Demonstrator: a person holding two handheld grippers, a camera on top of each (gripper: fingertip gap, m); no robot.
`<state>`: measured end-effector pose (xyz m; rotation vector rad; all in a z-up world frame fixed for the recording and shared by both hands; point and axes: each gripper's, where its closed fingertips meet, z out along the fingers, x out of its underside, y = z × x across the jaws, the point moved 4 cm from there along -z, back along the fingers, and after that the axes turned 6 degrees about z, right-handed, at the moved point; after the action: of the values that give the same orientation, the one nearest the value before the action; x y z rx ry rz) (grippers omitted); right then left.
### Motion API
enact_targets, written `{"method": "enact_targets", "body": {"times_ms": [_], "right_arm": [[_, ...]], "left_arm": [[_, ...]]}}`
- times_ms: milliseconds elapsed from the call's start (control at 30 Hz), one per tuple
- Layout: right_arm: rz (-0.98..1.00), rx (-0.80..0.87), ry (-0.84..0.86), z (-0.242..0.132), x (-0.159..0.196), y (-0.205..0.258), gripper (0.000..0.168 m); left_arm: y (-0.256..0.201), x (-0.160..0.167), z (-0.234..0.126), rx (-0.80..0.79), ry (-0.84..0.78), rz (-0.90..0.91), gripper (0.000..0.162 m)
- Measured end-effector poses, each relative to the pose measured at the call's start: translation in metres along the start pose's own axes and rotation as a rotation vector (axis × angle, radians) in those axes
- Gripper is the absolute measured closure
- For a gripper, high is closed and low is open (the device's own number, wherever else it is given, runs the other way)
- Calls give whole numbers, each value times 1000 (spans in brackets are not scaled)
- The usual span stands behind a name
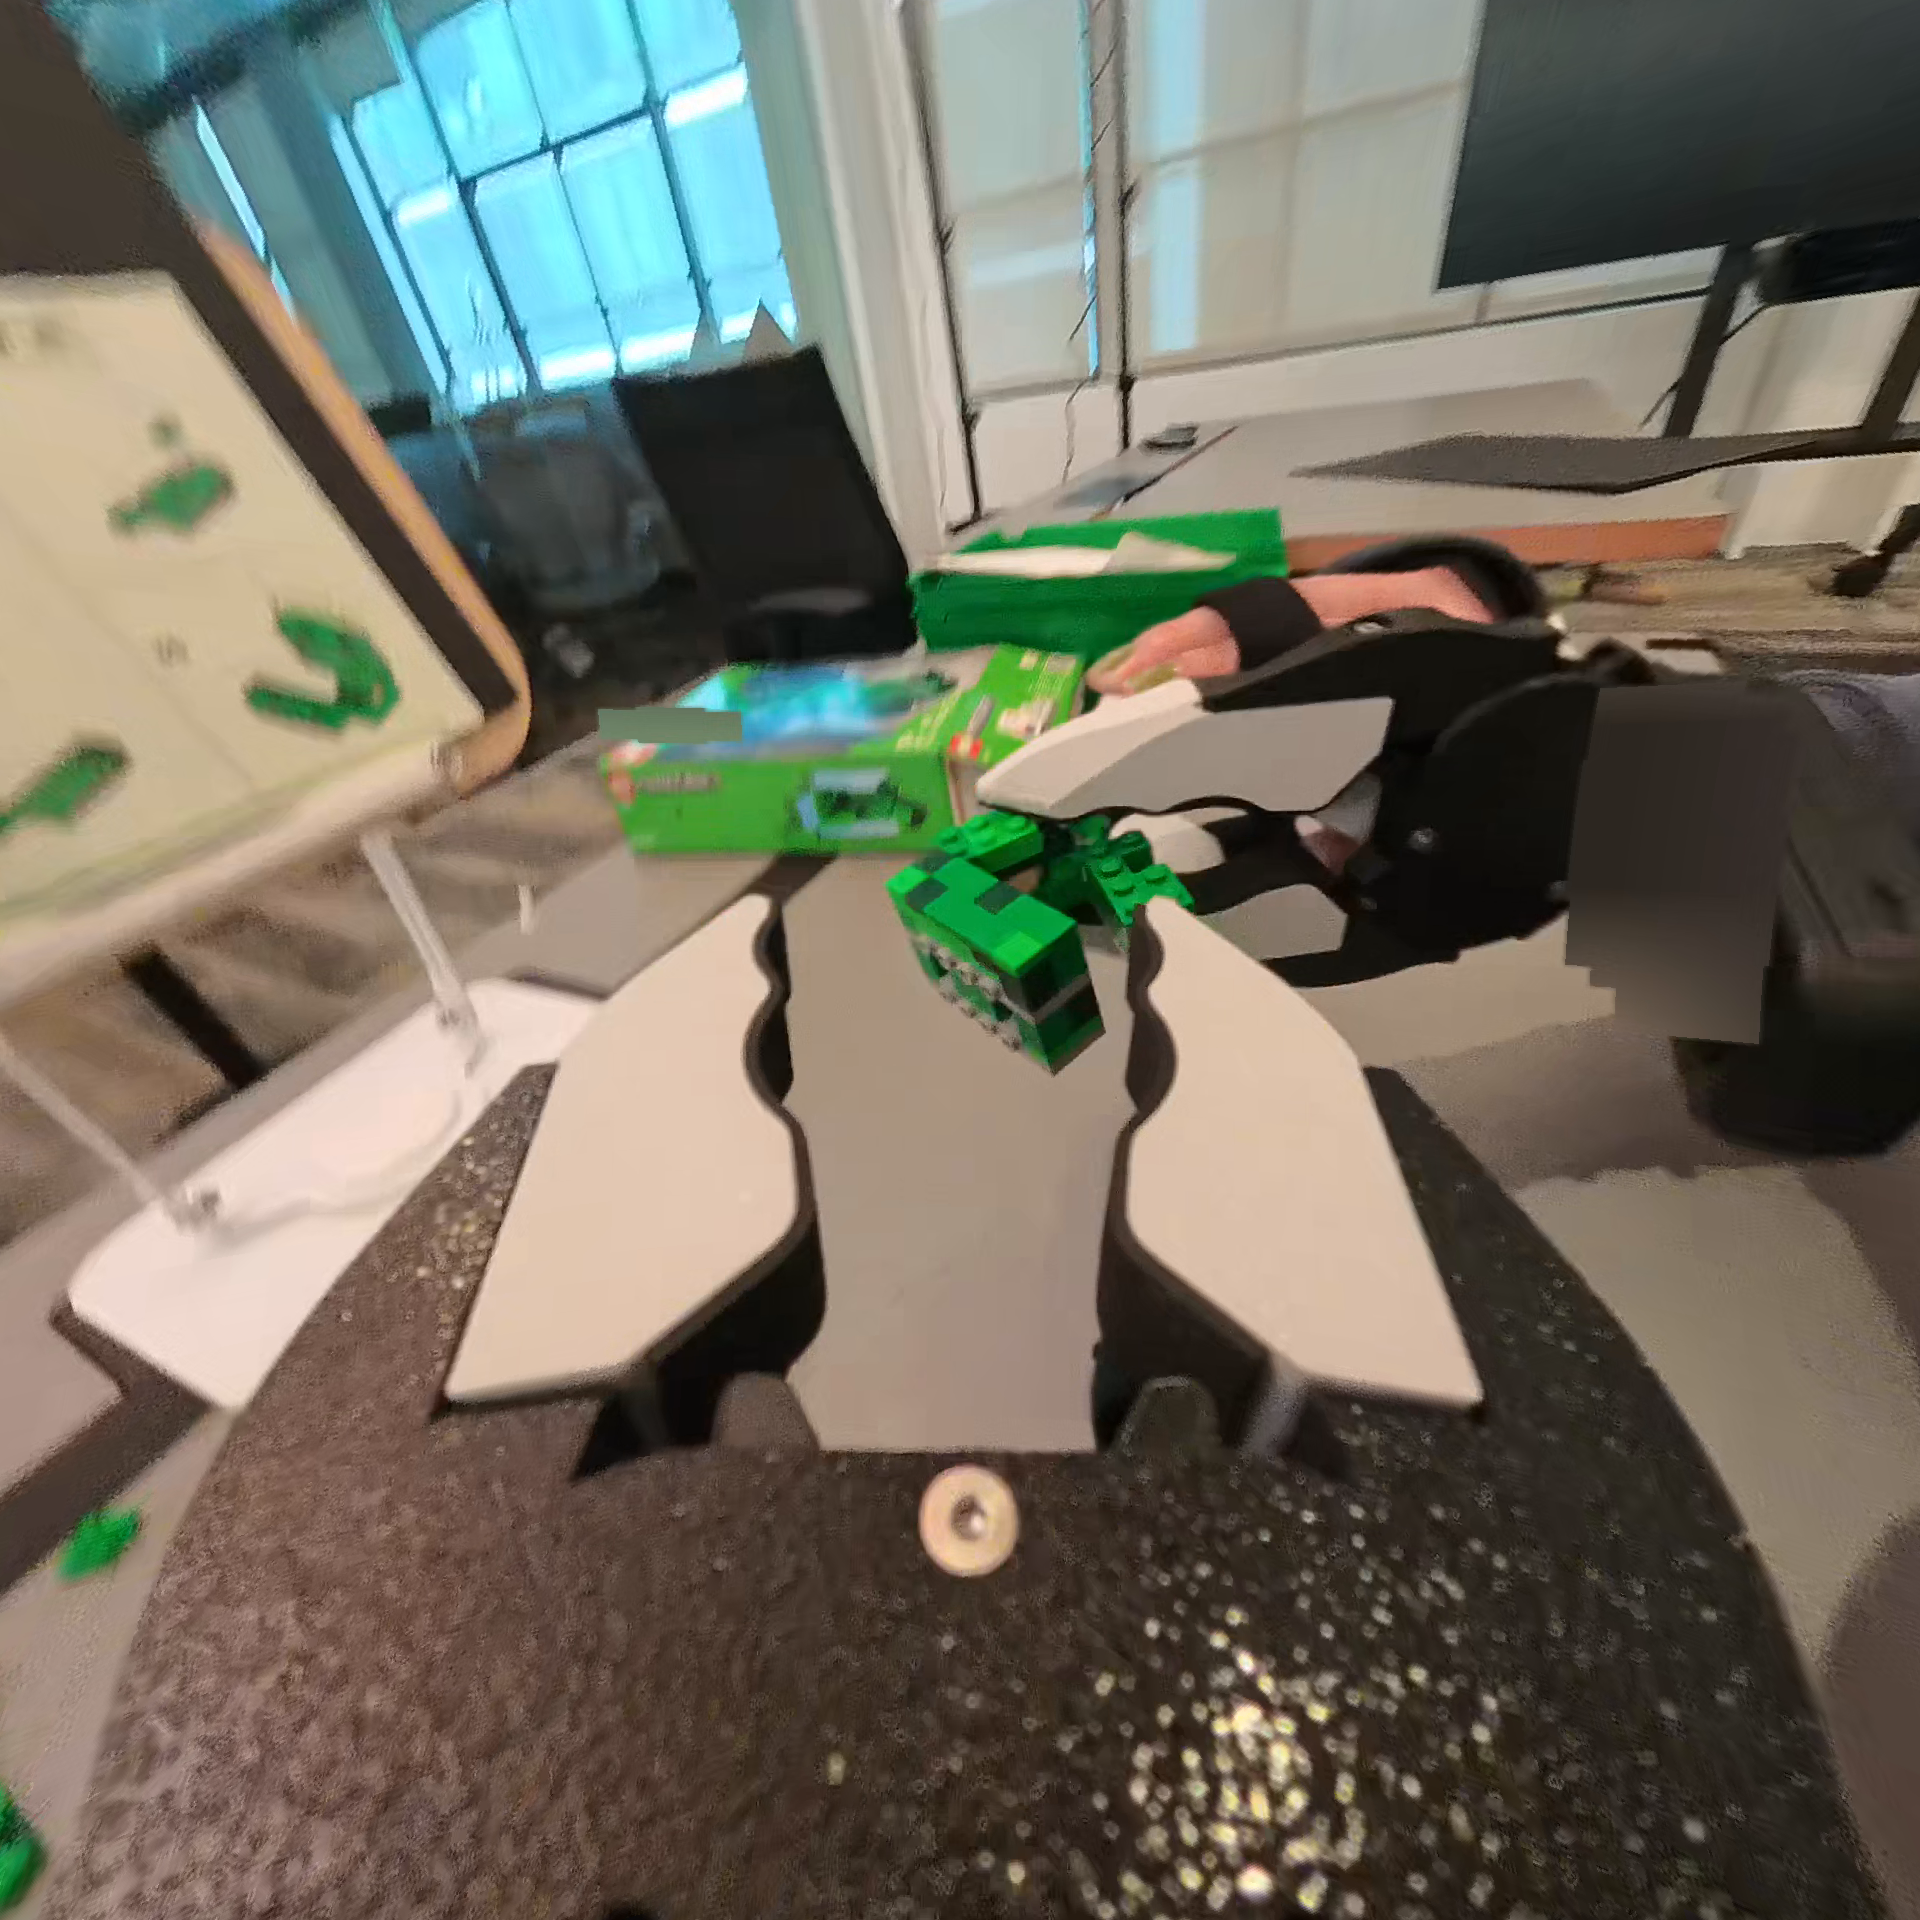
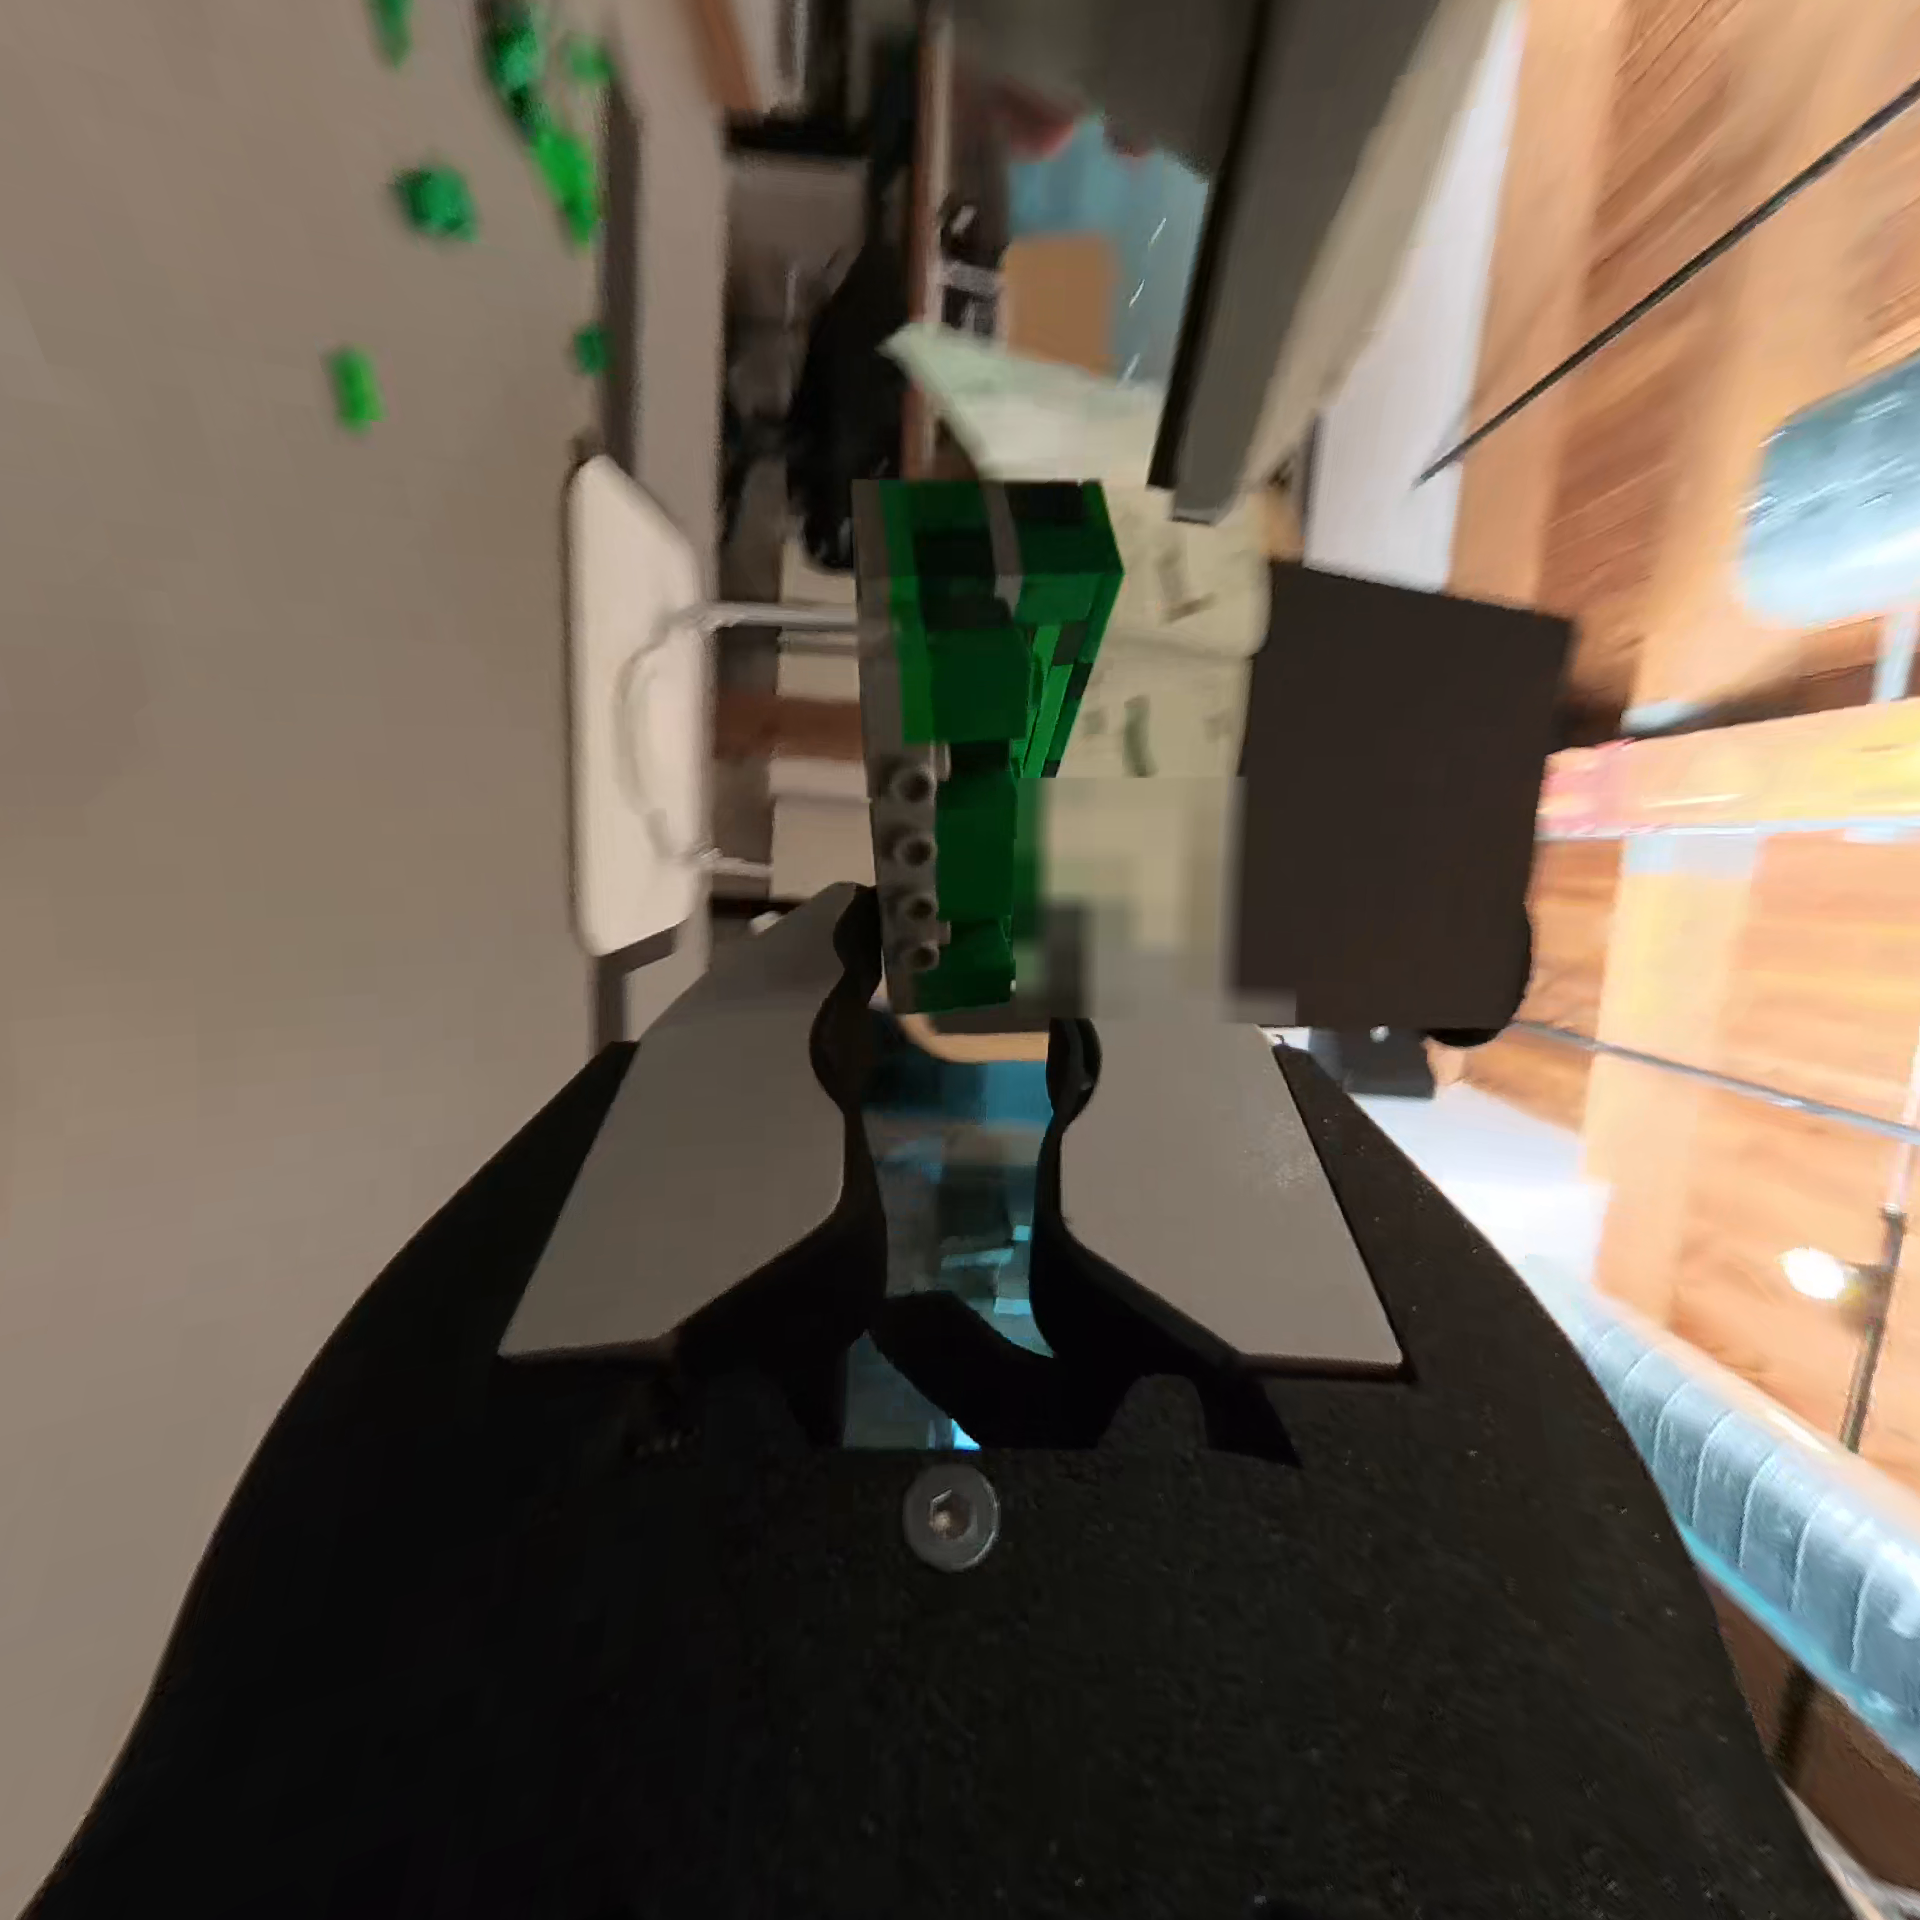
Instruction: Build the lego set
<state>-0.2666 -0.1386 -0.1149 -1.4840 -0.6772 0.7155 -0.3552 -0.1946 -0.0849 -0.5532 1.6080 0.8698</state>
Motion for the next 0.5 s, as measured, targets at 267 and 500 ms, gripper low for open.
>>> {"method": "enact_targets", "body": {"times_ms": [267,500], "right_arm": [[-136,-10,51,19,-4,68,139],[-190,10,55,21,-8,78,139]], "left_arm": [[-3,81,16,-76,287,-226,106],[-10,101,21,-87,438,-221,128]]}}
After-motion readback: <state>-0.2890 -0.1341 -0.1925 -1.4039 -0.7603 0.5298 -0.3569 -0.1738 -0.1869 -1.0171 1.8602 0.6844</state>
